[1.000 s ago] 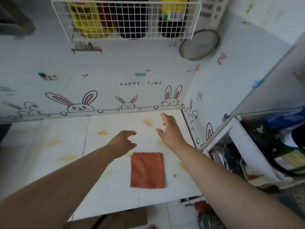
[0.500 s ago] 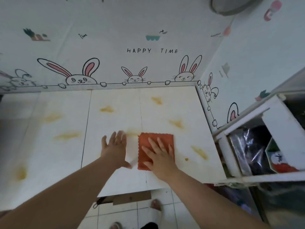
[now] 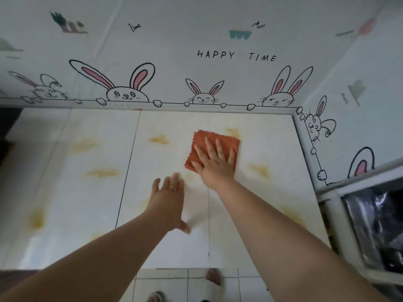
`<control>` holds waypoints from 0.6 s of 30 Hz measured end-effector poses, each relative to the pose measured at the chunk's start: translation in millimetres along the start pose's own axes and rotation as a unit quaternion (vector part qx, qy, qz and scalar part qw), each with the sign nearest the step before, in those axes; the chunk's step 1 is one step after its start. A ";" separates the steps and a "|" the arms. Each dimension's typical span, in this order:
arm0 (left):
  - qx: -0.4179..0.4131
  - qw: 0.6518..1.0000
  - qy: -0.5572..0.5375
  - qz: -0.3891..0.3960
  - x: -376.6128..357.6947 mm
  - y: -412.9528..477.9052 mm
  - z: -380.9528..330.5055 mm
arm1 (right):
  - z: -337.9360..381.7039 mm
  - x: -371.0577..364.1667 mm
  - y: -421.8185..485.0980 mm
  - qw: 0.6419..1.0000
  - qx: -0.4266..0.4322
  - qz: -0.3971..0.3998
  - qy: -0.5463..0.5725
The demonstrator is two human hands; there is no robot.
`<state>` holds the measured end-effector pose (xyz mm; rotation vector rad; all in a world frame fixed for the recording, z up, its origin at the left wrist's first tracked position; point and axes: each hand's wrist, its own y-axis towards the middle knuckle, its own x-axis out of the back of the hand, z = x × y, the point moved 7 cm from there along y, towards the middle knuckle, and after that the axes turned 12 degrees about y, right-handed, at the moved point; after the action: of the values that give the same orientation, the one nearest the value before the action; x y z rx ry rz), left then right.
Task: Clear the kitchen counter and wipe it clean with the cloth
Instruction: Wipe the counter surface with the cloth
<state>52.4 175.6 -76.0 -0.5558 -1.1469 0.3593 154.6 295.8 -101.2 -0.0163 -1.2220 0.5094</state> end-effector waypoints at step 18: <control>-0.021 1.000 -0.003 0.013 -1.0 1.0 0.7 | -15.7 -13.3 -83.9 0.998 0.007 -0.065 -0.006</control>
<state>51.5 176.1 -77.2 -0.6079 -1.1549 0.3604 196.0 220.2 -95.1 0.0786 -1.2217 0.4052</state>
